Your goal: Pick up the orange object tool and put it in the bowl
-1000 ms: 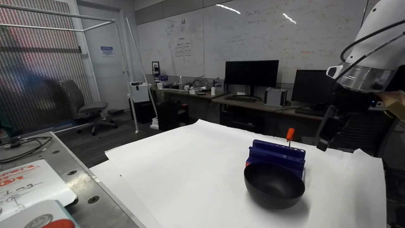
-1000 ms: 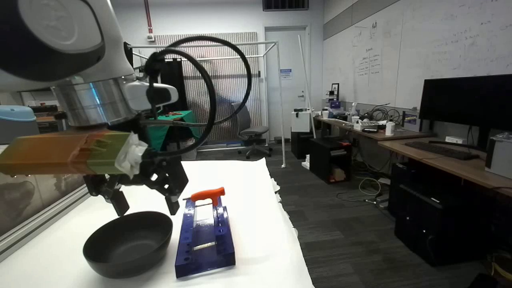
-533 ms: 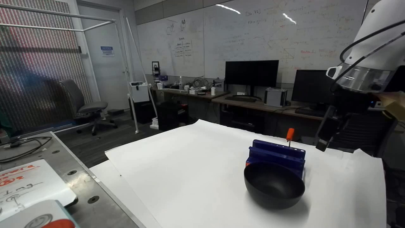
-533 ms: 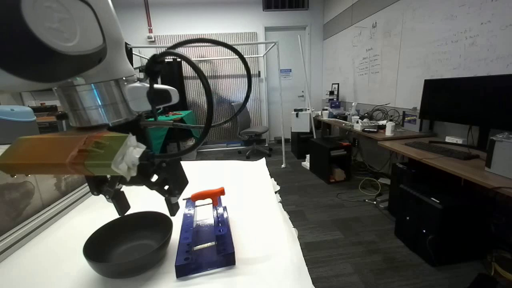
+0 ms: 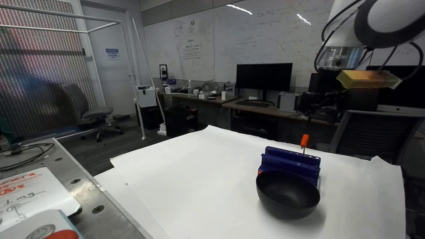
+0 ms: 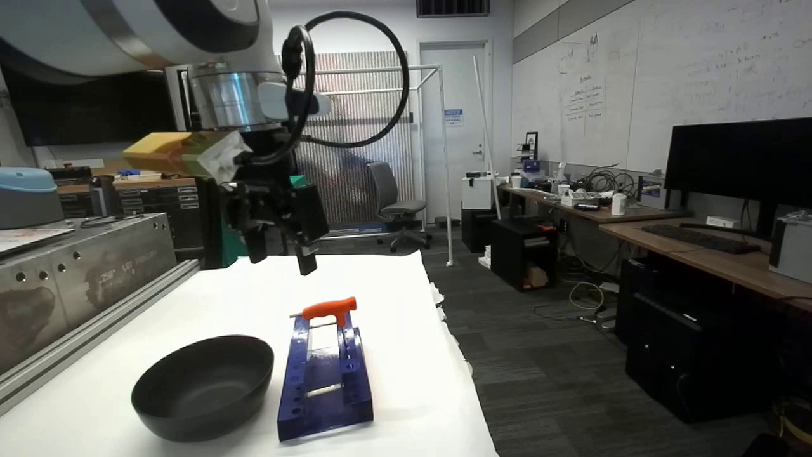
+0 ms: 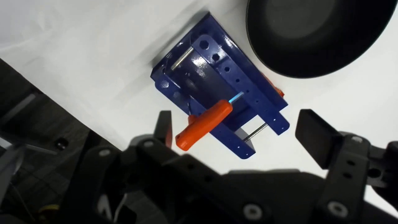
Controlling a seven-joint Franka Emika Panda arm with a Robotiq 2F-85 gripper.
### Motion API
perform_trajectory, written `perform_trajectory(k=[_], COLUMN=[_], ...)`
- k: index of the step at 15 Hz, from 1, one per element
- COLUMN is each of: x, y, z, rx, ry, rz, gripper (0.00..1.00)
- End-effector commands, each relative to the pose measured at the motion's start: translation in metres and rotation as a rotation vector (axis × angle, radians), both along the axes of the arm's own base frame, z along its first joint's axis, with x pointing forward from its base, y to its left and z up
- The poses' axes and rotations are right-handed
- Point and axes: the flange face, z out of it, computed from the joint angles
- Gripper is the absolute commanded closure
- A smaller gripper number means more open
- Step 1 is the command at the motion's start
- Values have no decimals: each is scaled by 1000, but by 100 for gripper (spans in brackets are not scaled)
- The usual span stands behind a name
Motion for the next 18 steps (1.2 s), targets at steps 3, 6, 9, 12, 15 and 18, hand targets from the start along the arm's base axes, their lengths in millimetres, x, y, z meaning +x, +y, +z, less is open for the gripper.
perform_trajectory(k=[3,6,9,12,15,18], x=[60,72,80,83,85,83], y=[-29,-41,-52,-59,-63,-61], z=[-11,-33,-54,-70,-78,-79], rx=[36,58,79,72,58,61], ry=[90,113,123,164,156,164], rz=[-275,-360,-403,-420,-444,-443], gripper=[0,0,0,26,51,73])
